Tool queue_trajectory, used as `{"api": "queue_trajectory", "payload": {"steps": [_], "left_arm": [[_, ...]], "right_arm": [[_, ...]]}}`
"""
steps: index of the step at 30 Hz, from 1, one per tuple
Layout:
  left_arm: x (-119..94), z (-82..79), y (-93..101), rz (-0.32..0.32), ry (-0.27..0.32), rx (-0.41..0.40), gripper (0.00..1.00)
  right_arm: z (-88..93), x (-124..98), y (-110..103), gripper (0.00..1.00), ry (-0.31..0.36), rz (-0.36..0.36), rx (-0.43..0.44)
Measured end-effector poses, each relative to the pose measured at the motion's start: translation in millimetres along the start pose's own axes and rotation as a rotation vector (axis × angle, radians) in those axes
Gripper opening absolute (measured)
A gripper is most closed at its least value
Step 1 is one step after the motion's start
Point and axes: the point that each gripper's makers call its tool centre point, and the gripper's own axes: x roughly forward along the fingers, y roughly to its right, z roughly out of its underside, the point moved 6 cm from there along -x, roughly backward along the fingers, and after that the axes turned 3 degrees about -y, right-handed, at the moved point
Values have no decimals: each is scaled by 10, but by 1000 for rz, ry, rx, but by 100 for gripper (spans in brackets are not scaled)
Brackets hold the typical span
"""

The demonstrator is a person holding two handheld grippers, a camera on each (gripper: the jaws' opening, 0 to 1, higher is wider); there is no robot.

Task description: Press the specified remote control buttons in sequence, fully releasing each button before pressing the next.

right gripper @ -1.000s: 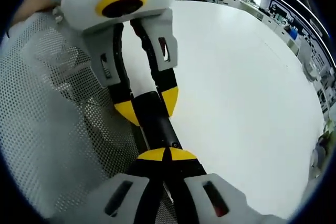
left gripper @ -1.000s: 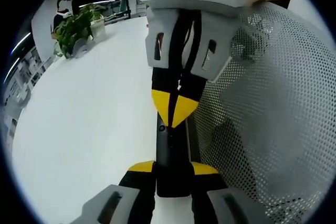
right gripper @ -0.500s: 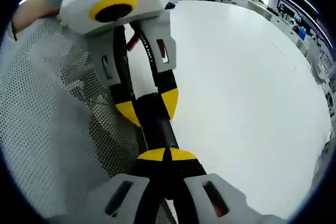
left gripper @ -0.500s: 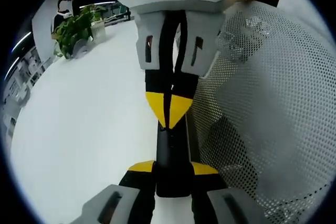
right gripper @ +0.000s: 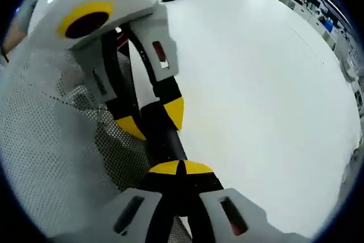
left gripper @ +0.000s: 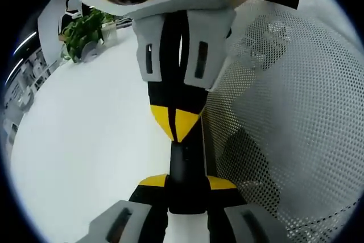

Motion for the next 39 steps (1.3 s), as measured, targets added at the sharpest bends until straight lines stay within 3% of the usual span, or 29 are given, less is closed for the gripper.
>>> {"api": "queue_trajectory", "payload": {"steps": [8, 10, 11, 13, 14, 16, 20, 26, 33, 35, 37, 39], "left_arm": [[5, -3, -7, 0, -1, -4, 24], [4, -3, -6, 0, 0, -5, 24], [5, -3, -5, 0, 0, -6, 24], [4, -4, -5, 0, 0, -6, 24], [4, -4, -4, -1, -2, -2, 24], [6, -3, -9, -2, -3, -3, 24], [5, -6, -7, -2, -1, -7, 24], [0, 2, -4, -1, 17, -13, 24], [-2, 4, -3, -1, 20, -22, 24], [-5, 1, 1, -2, 20, -22, 24], [-5, 1, 0, -2, 19, -22, 24], [-7, 3, -8, 3, 20, -28, 24]], "right_arm": [[-34, 15, 37, 0, -49, -18, 129], [-32, 12, 25, 0, -20, -3, 54], [-23, 2, 14, 0, 13, 12, -59], [18, 0, -31, 0, 50, 46, -92], [27, -8, -80, 0, 67, 52, -172], [37, -9, -182, 0, 81, 36, -145], [2, 44, -222, 0, 67, 83, -230], [-4, 36, -255, 0, 62, 98, -254], [-12, 24, -255, 0, 78, 98, -224], [-25, 11, -251, 0, 99, 99, -235], [-113, -2, -301, 0, 171, 71, -200], [-98, 15, -283, 0, 131, 95, -232]]}}
